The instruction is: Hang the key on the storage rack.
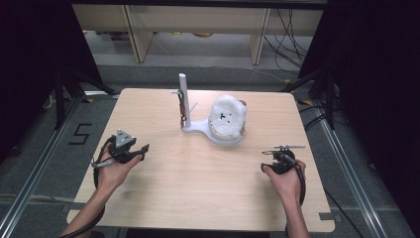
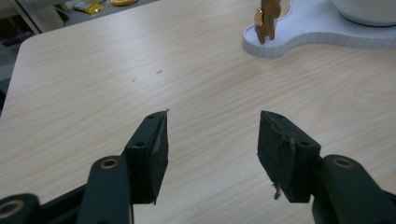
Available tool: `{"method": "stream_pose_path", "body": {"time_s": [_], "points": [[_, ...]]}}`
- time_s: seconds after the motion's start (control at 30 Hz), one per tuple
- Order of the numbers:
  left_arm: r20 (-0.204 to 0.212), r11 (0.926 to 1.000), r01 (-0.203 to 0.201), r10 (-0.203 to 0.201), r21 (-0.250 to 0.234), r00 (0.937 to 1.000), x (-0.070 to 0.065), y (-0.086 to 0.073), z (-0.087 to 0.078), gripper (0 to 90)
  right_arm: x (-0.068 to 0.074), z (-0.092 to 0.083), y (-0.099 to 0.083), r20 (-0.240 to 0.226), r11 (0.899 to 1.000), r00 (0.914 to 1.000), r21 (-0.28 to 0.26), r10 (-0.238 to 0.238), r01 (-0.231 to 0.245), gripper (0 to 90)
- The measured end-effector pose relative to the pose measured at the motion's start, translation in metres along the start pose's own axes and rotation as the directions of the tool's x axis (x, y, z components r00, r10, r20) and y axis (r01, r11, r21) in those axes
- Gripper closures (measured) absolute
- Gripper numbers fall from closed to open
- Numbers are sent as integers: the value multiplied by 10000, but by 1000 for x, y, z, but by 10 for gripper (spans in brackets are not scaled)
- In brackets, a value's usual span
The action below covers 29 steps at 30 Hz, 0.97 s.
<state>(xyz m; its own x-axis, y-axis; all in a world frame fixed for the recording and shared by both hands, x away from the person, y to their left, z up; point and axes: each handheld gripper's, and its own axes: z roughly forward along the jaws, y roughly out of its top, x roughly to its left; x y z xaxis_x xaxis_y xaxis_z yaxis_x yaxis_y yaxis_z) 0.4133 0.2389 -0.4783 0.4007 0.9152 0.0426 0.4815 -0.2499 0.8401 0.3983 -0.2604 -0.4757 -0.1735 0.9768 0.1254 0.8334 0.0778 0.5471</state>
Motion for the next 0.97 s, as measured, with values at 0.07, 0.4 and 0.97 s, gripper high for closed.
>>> {"method": "stream_pose_path", "body": {"time_s": [0.07,0.4,0.97], "points": [[-23,9996,261,-262,-104,9997,0,-9,0,418,0,1,0,33,10000,10000,-36,0,0,506],[-45,9926,1016,-1021,-672,9948,-2,-43,2,403,3,5,-2,109,10000,9999,-29,83,-82,494],[-225,9900,652,-686,-1251,9974,-7,-53,-1,379,7,5,-5,-167,9984,9997,-542,169,-178,489]]}}
